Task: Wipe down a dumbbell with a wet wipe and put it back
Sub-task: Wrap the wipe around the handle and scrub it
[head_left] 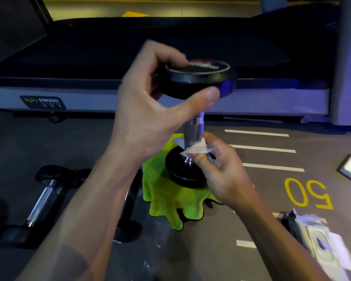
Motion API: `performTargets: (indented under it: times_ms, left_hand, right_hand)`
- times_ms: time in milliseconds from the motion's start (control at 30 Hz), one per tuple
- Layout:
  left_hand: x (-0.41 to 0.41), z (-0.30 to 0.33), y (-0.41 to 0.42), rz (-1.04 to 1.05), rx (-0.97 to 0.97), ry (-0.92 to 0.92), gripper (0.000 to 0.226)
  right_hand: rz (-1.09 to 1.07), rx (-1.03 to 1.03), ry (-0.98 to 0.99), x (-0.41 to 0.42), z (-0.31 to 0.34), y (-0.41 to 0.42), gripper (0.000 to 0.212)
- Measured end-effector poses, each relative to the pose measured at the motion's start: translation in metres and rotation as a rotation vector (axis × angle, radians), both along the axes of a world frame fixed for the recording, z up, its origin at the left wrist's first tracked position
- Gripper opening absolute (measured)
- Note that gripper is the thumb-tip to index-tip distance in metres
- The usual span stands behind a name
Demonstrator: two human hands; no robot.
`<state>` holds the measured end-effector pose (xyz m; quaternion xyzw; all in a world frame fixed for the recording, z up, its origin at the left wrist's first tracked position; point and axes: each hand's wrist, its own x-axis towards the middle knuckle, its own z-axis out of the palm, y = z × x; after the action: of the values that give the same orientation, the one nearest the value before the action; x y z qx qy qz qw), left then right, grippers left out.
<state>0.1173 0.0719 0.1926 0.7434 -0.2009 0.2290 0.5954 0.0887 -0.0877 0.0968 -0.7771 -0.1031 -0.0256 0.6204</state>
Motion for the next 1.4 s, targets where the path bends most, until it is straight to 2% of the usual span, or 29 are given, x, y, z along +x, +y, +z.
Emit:
performTargets:
  times_ms: [167,300,367,433,533,600,667,800,867,933,1000,1033,1133,1200,1300,1400]
  left_hand:
    - [0.005,-0.011,-0.002,0.052,0.000,0.054,0.032]
    - [0.008,-0.013,0.006,0.082,-0.047,0.073,0.036]
    - [0.010,-0.014,0.009,0.087,-0.068,0.082,0.037]
    - [0.013,-0.014,0.011,0.093,-0.072,0.094,0.038]
    - [0.016,-0.016,0.014,0.080,-0.094,0.101,0.037]
    - [0.015,-0.018,0.014,0.066,-0.104,0.105,0.035]
    - [0.016,-0.019,0.013,0.069,-0.106,0.109,0.035]
    - [0.022,-0.016,0.015,0.085,-0.104,0.108,0.038]
    - [0.022,-0.016,0.015,0.068,-0.083,0.110,0.037]
    - [0.021,-0.017,0.014,0.049,-0.089,0.107,0.037]
    - [0.022,-0.017,0.015,0.039,-0.101,0.106,0.037]
    - [0.022,-0.017,0.015,0.034,-0.102,0.109,0.036]
    - [0.024,-0.015,0.015,0.010,-0.096,0.112,0.036]
    - [0.023,-0.015,0.014,0.001,-0.087,0.108,0.036]
    - [0.021,-0.015,0.013,-0.007,-0.092,0.105,0.034]
    - [0.018,-0.014,0.013,-0.034,-0.111,0.110,0.037]
  right_hand:
    - [-0.058,-0.128,0.018,-0.031,0.007,0.017,0.049]
    - [-0.140,-0.035,0.086,-0.051,0.027,0.046,0.068]
    - [-0.148,0.070,0.062,-0.041,0.036,0.054,0.067]
    - [-0.164,0.081,0.004,-0.026,0.039,0.058,0.065]
    - [-0.217,-0.126,-0.070,-0.021,0.033,0.056,0.059]
    - [-0.261,-0.270,-0.030,-0.018,0.026,0.046,0.059]
    - [-0.266,-0.319,-0.002,-0.005,0.024,0.036,0.058]
    - [-0.291,-0.028,-0.140,0.024,0.047,0.040,0.032]
    - [-0.306,0.051,-0.153,0.033,0.051,0.045,0.015]
    - [-0.303,0.011,-0.070,0.033,0.047,0.043,0.025]
    - [-0.215,-0.025,0.072,0.031,0.044,0.041,0.041]
    - [-0.178,-0.035,0.096,0.033,0.046,0.040,0.042]
    - [-0.156,-0.019,-0.042,0.040,0.056,0.042,0.016]
    - [-0.169,-0.009,-0.090,0.042,0.056,0.048,0.009]
    - [-0.147,0.008,-0.088,0.041,0.051,0.045,0.015]
    - [-0.103,0.137,0.044,0.048,0.051,0.036,0.048]
